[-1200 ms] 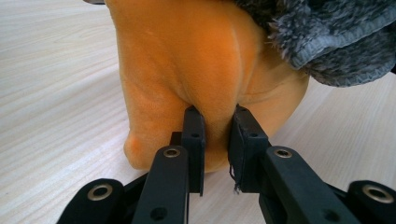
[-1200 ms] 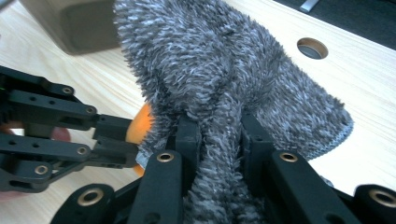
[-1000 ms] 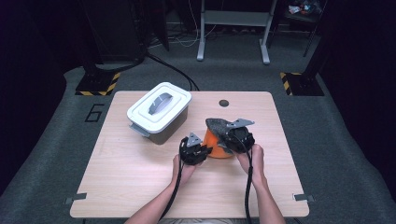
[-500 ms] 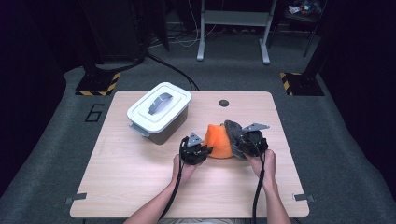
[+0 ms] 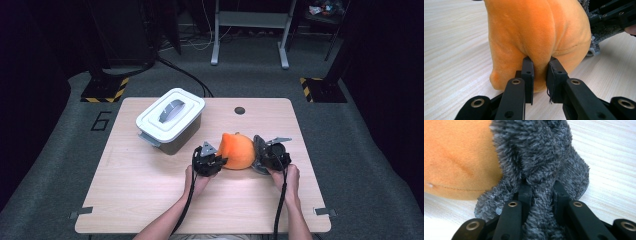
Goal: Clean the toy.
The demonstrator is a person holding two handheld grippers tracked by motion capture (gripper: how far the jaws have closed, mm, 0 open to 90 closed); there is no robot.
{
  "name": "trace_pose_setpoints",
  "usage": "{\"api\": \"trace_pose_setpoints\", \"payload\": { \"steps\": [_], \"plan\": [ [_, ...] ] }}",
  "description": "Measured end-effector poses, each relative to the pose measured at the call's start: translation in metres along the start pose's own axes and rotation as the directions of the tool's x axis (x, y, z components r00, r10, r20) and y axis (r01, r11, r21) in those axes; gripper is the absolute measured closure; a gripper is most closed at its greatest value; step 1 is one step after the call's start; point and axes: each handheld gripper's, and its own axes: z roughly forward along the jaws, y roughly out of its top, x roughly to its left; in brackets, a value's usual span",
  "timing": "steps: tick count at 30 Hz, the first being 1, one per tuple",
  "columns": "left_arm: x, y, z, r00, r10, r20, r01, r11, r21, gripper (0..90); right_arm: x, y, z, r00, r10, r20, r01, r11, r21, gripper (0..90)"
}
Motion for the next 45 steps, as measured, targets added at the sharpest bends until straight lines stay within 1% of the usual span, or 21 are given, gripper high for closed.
{"api": "trace_pose_setpoints", "payload": {
  "steps": [3,8,14,15,19,21,22,23,26,30,32,34,35,36,37,40,41,42,43,44,45],
  "plan": [
    [0.001,0.0,-0.001,1.0,0.005,-0.002,-0.005,1.0,0.006,77.6,-0.001,0.0,-0.005,1.0,0.006,0.005,-0.006,1.0,-0.007,74.6],
    [0.002,0.0,-0.001,1.0,-0.004,-0.002,0.004,1.0,0.003,77.6,0.001,0.004,-0.025,0.9997,0.004,0.023,-0.003,0.999,-0.053,74.9],
    [0.002,0.0,-0.001,1.0,-0.002,-0.003,0.002,1.0,0.002,77.6,0.009,0.014,-0.051,0.9996,-0.029,0.008,0.03,0.988,-0.149,74.9],
    [0.002,0.0,-0.001,1.0,-0.003,-0.004,0.003,1.0,0.003,77.6,0.012,0.016,-0.056,0.9992,-0.038,0.005,0.039,0.987,-0.155,74.8],
    [0.002,0.0,0.0,1.0,-0.002,-0.003,0.002,1.0,0.001,77.5,0.025,0.025,-0.07,0.9949,-0.086,-0.053,0.074,0.977,-0.199,74.8],
    [0.002,0.0,0.0,1.0,-0.008,-0.002,0.008,1.0,-0.001,77.5,0.032,0.029,-0.07,0.9906,-0.111,-0.079,0.092,0.974,-0.208,74.8],
    [0.002,0.0,0.0,1.0,-0.009,-0.001,0.009,1.0,-0.001,77.5,0.037,0.031,-0.069,0.9893,-0.115,-0.09,0.095,0.975,-0.2,74.8],
    [0.002,0.0,0.0,1.0,-0.007,0.001,0.007,1.0,0.001,77.4,0.042,0.034,-0.065,0.9857,-0.141,-0.092,0.121,0.974,-0.192,74.7],
    [0.003,0.0,0.0,1.0,-0.005,0.003,0.005,1.0,0.001,77.2,0.051,0.039,-0.051,0.9847,-0.143,-0.099,0.126,0.979,-0.163,74.6],
    [0.004,0.001,0.0,1.0,0.002,0.007,-0.002,1.0,-0.009,74.4,0.052,0.04,-0.039,0.987,-0.141,-0.077,0.128,0.981,-0.148,74.7],
    [0.005,0.002,0.0,0.9999,0.01,0.006,-0.01,0.9998,-0.019,66.7,0.048,0.04,-0.036,0.9889,-0.123,-0.084,0.11,0.984,-0.142,74.8],
    [0.004,0.003,0.0,0.9994,0.034,0.009,-0.034,0.9991,-0.026,56.7,0.045,0.039,-0.035,0.9904,-0.11,-0.083,0.098,0.986,-0.135,74.8],
    [0.004,0.003,0.0,0.9988,0.048,-0.009,-0.048,0.9986,-0.022,53.1,0.043,0.039,-0.034,0.9896,-0.116,-0.086,0.103,0.985,-0.137,74.8],
    [0.003,0.003,0.001,0.9982,0.059,-0.01,-0.059,0.9981,-0.016,48.9,0.042,0.038,-0.033,0.9907,-0.1,-0.092,0.087,0.987,-0.136,74.8],
    [0.003,0.003,0.002,0.9974,0.072,-0.001,-0.072,0.9974,-0.01,46.5,0.04,0.038,-0.033,0.9898,-0.107,-0.094,0.094,0.986,-0.134,74.8],
    [-0.001,0.004,0.007,0.9909,0.131,-0.03,-0.131,0.9913,0.003,42.5,0.039,0.038,-0.031,0.9889,-0.112,-0.097,0.098,0.985,-0.142,74.8],
    [-0.001,0.004,0.007,0.9909,0.131,-0.03,-0.131,0.9913,0.003,42.5,0.039,0.038,-0.031,0.9889,-0.112,-0.097,0.098,0.985,-0.142,74.8],
    [-0.002,0.004,0.009,0.9878,0.151,-0.038,-0.151,0.9885,0.008,42.5,0.039,0.038,-0.031,0.989,-0.114,-0.094,0.099,0.985,-0.145,74.8],
    [-0.002,0.004,0.009,0.987,0.156,-0.037,-0.156,0.9877,0.011,49.7,0.039,0.039,-0.03,0.99,-0.108,-0.091,0.094,0.984,-0.149,74.8],
    [-0.001,0.004,0.01,0.9861,0.162,-0.036,-0.162,0.9868,0.012,49.7,0.039,0.039,-0.03,0.99,-0.108,-0.091,0.094,0.984,-0.149,74.8],
    [-0.001,0.003,0.011,0.9861,0.161,-0.042,-0.161,0.9869,0.005,54.5,0.039,0.039,-0.03,0.9896,-0.11,-0.092,0.096,0.984,-0.151,74.9]
  ]
}}
